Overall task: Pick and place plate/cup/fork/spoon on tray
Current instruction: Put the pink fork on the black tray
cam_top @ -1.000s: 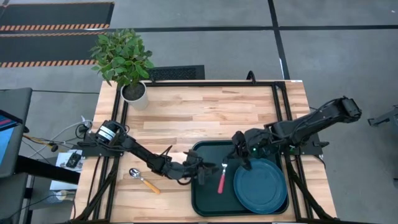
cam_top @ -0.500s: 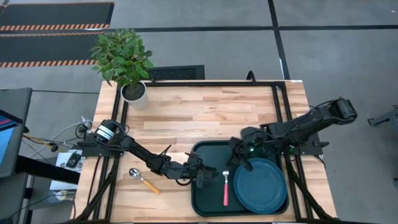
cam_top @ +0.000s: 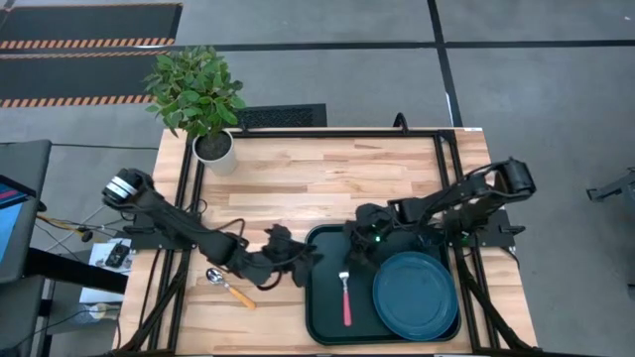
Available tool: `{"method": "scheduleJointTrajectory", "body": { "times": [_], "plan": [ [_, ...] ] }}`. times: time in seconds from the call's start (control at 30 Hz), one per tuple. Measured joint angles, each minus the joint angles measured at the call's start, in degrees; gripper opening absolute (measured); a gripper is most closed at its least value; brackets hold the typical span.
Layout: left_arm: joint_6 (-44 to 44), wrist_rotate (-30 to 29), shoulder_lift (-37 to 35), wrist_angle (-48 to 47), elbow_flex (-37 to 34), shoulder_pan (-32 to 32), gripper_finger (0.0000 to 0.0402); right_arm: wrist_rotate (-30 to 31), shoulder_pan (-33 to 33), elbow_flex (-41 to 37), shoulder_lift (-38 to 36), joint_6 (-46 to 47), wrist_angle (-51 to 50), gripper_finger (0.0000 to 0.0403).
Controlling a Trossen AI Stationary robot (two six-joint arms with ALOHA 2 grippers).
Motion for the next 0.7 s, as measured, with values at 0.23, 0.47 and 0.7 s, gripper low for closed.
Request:
{"method": "scheduleJointTrajectory", "body": {
  "times": [0.23, 0.47, 0.7],
  "plan": [
    [1.34, -3.59, -1.37, -0.74, 0.0, -2.03, 0.0213, -2.81, -1.63, 0.13, 3.83, 0.04, 0.45, 0.0],
    [-0.42, -4.44, -1.4, -2.88, 0.0, -1.97, 0.0213, -2.29, -0.56, 0.06, 8.35, 2.71, 2.64, 0.0002],
    [-0.56, -4.46, -1.4, -2.99, 0.0, -1.97, 0.0213, 1.55, -0.65, 0.02, 9.14, 3.39, 2.88, 0.0029]
  ]
}}
